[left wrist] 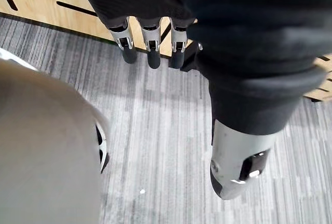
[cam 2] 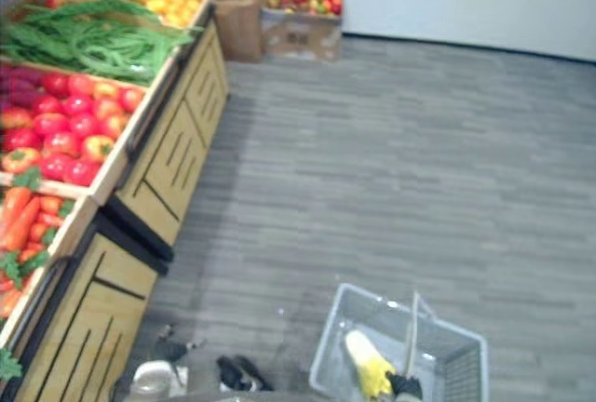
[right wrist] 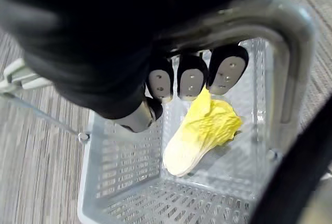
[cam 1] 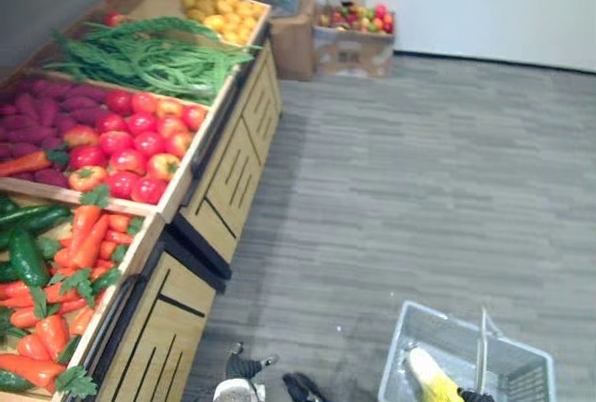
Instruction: Pick vegetable in the basket
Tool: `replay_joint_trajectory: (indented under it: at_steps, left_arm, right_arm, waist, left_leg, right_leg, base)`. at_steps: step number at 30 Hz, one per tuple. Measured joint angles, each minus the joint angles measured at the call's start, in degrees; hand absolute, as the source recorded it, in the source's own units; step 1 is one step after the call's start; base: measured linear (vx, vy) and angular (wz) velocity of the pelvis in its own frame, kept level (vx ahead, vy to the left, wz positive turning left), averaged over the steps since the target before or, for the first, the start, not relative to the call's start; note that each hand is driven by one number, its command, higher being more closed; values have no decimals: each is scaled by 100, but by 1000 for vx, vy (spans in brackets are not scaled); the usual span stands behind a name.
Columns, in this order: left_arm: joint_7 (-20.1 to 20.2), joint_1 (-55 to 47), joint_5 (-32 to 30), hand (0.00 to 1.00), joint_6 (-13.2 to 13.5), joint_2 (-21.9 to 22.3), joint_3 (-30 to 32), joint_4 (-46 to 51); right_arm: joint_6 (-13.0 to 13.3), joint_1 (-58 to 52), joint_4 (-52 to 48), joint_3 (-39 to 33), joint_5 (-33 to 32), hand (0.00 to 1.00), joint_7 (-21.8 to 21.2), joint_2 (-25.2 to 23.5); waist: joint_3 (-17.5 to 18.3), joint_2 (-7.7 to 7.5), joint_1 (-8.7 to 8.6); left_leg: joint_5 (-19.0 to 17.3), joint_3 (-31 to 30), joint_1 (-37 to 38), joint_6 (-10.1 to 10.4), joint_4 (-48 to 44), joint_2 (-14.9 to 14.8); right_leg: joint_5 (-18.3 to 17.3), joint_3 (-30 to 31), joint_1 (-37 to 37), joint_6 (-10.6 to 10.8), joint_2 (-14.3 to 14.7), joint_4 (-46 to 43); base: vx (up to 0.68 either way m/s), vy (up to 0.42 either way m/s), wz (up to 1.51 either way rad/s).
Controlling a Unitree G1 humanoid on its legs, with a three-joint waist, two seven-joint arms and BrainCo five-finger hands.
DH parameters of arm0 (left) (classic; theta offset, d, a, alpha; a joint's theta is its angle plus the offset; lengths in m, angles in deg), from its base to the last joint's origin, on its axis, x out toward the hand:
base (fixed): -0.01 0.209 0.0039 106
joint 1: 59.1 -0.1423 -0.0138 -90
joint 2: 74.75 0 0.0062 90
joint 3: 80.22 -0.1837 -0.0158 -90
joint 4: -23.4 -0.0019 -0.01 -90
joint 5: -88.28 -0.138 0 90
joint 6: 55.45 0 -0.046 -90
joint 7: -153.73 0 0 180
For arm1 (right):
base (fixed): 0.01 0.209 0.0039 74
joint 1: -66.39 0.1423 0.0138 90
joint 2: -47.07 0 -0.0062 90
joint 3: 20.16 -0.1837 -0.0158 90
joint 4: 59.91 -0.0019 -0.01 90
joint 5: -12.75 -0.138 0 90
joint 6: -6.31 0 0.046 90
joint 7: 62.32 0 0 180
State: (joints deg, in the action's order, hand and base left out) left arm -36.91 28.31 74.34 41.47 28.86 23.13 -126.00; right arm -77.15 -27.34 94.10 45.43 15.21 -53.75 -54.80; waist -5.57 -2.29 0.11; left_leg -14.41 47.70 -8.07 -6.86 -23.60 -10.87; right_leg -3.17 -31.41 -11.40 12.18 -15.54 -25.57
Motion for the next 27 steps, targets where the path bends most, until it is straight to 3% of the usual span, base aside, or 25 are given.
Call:
replay_joint_trajectory:
  at_steps: [1, 2, 3, 4, 6, 8, 9, 10, 11, 12, 13, 14, 15, 16, 17, 18, 19, 20, 24, 27]
  left_arm:
    - [24, -25, 2, 0, -8, -23, -62, -18]
    - [26, -23, -3, 0, -15, -42, -90, -13]
    - [29, -15, -10, 0, -61, -60, -165, -4]
    - [27, -32, -14, 0, -111, -59, -173, -3]
    - [22, -126, -28, 0, -120, -30, -183, 7]
    - [9, -208, -28, 0, -124, -48, -167, 5]
    - [-6, -208, -28, 0, -120, -63, -151, 23]
    - [-38, -204, -13, 0, -115, -63, -19, 62]
    - [-37, -216, 29, 0, -111, -67, 96, 113]
    - [-44, -215, 24, 0, -99, -174, 241, 182]
    - [-45, -157, 39, 0, -105, -227, 355, 92]
    - [-43, -138, 32, 0, -94, -188, 405, 118]
    - [-49, -103, 24, 0, -77, -34, 436, 137]
    - [-52, -103, 24, 0, -73, 96, 466, 137]
    - [-51, -101, 24, 0, -63, 258, 511, 130]
    - [-45, -126, 30, 0, -26, 268, 559, 167]
    - [-42, -126, 30, 0, -3, 234, 578, 170]
    - [-40, -97, 40, 0, 9, 255, 682, 127]
    - [-33, -149, 33, 0, 6, 390, 773, 120]
    - [-30, -162, 173, 0, 8, 393, 913, 122]
  right_arm:
    - [2, 42, -3, -10, -4, 100, 2, 88]
    - [8, 67, -10, 0, -6, 100, 0, 135]
    - [9, 152, -4, -5, -8, 100, -15, 197]
    - [5, 187, -11, -7, -9, 100, -5, 269]
    - [40, 174, -40, -5, -10, 100, 6, 402]
    - [127, 96, -131, -54, -11, 100, 18, 503]
    - [145, 6, -228, -131, -13, 100, 37, 474]
    - [172, -46, -311, -219, -11, 100, 52, 380]
    - [170, -49, -313, -226, -11, 100, 51, 329]
    - [165, -131, -306, -233, -11, 100, 49, 156]
    - [137, -108, -210, -291, -7, 100, 36, 37]
    - [111, -63, -209, -367, -8, 100, 39, 17]
    - [120, -36, -316, -386, -7, 100, 5, 14]
    - [121, -45, -372, -375, -2, 100, -21, 79]
    - [123, -30, -488, -389, -6, 100, -30, 74]
    - [110, -91, -479, -387, -11, 100, -40, -14]
    - [98, -139, -451, -388, -12, 100, -39, -77]
    - [79, -238, -430, -447, -9, 100, -40, -123]
    - [96, -268, -455, -507, 8, 100, -108, 9]
    - [95, -228, -446, -632, 164, 100, -146, -11]
  waist:
    - [26, 24, -30]
    - [23, -3, -51]
    - [-8, -39, -81]
    - [-72, 20, -88]
    - [-115, 198, -116]
    - [-71, 243, -158]
    - [-22, 246, -155]
    - [-49, 143, -104]
    - [-67, 84, -66]
    - [-25, -275, 20]
    - [-72, -371, 166]
    - [-47, -320, 218]
    - [-72, -124, 225]
    - [-77, 106, 224]
    - [-123, 265, 267]
    - [-70, 200, 233]
    - [-50, 44, 217]
    - [-29, -25, 214]
    - [61, 146, 210]
    - [60, 187, 170]
  left_leg:
    - [-79, -272, 139, 171, 348, 126]
    - [-81, -453, 164, 166, 397, 192]
    - [-136, -801, 262, 160, 454, 301]
    - [-165, -1111, 549, 211, 583, 350]
    - [-137, -1502, 970, 319, 816, 345]
    - [24, -2125, 1242, 587, 1084, 328]
    - [55, -2394, 1239, 702, 1118, 310]
    - [12, -2875, 1202, 880, 1119, 209]
    - [8, -3045, 1196, 1004, 1100, 155]
    - [12, -3318, 1174, 1242, 1106, 176]
    - [-20, -3549, 1149, 1485, 1019, 37]
    - [-23, -3506, 1053, 1480, 910, -36]
    - [-13, -3412, 808, 1420, 616, -144]
    - [-13, -3455, 795, 1363, 705, -254]
    - [-64, -3676, 827, 1489, 796, -451]
    - [-6, -4009, 795, 1554, 920, -350]
    - [25, -4218, 769, 1640, 947, -271]
    - [80, -4565, 710, 1694, 991, -303]
    - [783, -4881, 699, 1770, 1715, -470]
    - [1039, -4865, 402, 1732, 1442, -521]
  right_leg:
    - [526, 305, 430, 162, -197, -1074]
    - [904, 553, 698, 241, -291, -1657]
    - [842, 941, 1240, 191, -390, -2884]
    - [409, 1119, 1597, -23, -397, -3617]
    - [-93, 1132, 1940, -407, -317, -3850]
    - [-508, 1105, 2490, -674, -356, -3335]
    - [-488, 1178, 2727, -646, -385, -2857]
    - [-435, 1455, 2946, -590, -287, -1656]
    - [-395, 1640, 2940, -617, -197, -1070]
    - [123, 2085, 2765, -658, -157, 273]
    - [351, 2253, 2602, -369, -77, 637]
    - [335, 2156, 2509, -356, -13, 746]
    - [328, 1959, 2321, -371, 127, 833]
    - [327, 2082, 2326, -372, 299, 636]
    - [85, 2687, 2605, -455, 547, -37]
    - [-328, 2978, 2499, -657, 553, 44]
    - [-694, 3079, 2354, -450, 508, 117]
    - [-945, 2753, 2232, -332, 486, 37]
    - [-1346, 1935, 2118, -491, 517, -172]
    - [-1390, 1351, 1666, -549, 521, 143]
  base:
    - [281, 89, 102]
    - [297, -41, 134]
    - [311, -87, 142]
    - [338, -137, 135]
    - [297, -135, 118]
    - [300, -219, 162]
    - [340, -434, 189]
    - [283, -436, 164]
    - [341, -584, 173]
    - [293, -569, 150]
    - [350, -606, 131]
    - [336, -498, 111]
    - [216, -250, 76]
    - [164, -139, 97]
    - [99, -139, 113]
    - [128, -211, 129]
    - [133, -306, 148]
    - [163, -304, 127]
    - [165, -256, 98]
    - [154, -134, 86]
